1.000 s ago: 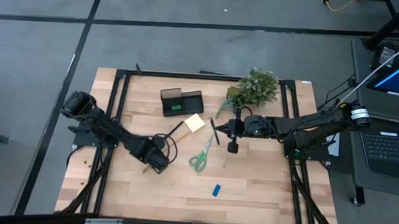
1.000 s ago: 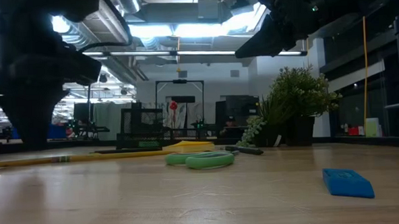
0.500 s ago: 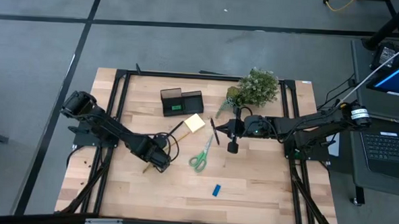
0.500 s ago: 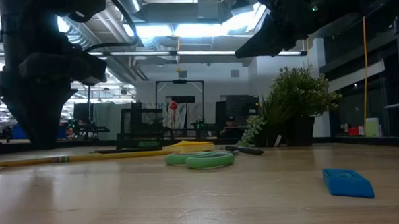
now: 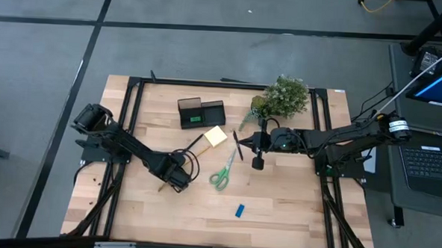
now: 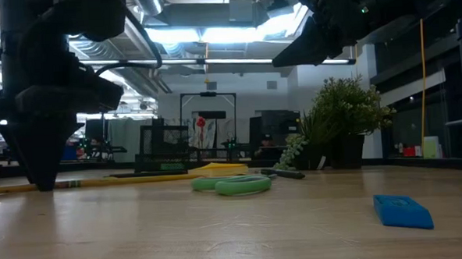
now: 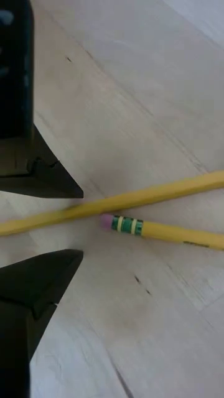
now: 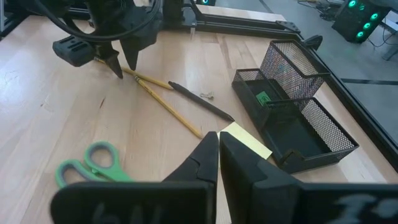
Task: Pick and place office supplies into organizer
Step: Put the bottom yellow pencil into the black desk organizer
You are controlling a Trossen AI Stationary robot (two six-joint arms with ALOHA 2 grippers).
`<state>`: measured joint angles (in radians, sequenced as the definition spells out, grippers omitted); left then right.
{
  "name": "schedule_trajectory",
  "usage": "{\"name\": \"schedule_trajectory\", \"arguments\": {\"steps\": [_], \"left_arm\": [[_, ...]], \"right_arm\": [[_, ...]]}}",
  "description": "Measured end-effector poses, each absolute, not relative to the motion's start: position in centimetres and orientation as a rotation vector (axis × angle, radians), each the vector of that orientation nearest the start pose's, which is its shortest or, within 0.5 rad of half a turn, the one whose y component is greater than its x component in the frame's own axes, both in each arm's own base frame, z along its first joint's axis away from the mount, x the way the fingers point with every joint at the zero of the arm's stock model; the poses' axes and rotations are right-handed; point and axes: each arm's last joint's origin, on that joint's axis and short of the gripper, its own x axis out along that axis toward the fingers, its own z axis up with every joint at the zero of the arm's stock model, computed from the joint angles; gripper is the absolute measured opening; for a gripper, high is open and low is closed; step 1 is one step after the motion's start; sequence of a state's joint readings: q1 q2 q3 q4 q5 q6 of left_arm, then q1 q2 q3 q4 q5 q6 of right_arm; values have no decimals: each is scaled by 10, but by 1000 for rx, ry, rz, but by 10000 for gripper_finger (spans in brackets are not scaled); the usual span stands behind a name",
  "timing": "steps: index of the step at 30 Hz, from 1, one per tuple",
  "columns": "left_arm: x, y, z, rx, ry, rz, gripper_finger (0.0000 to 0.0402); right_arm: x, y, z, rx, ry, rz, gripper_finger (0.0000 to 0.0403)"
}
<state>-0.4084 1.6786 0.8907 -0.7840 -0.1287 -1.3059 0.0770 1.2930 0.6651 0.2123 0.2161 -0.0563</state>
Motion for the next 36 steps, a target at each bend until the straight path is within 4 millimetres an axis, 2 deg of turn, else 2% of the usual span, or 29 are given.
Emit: {"name": "schedule_trajectory", "arguments": {"steps": [15,20,25,36], "left_arm": [[243,-101,137,-632,1357,774,141],[243,-101,137,-720,1370,815,141],[243,-100,137,-732,1365,827,141],[243,-100,137,-715,1368,816,137]], "right_arm": [[269,15,223,-115,415,-126,19],[269,15,223,-114,415,-126,19],[269,15,223,-114,415,-126,19],[269,18,223,-91,414,-19,19]]}}
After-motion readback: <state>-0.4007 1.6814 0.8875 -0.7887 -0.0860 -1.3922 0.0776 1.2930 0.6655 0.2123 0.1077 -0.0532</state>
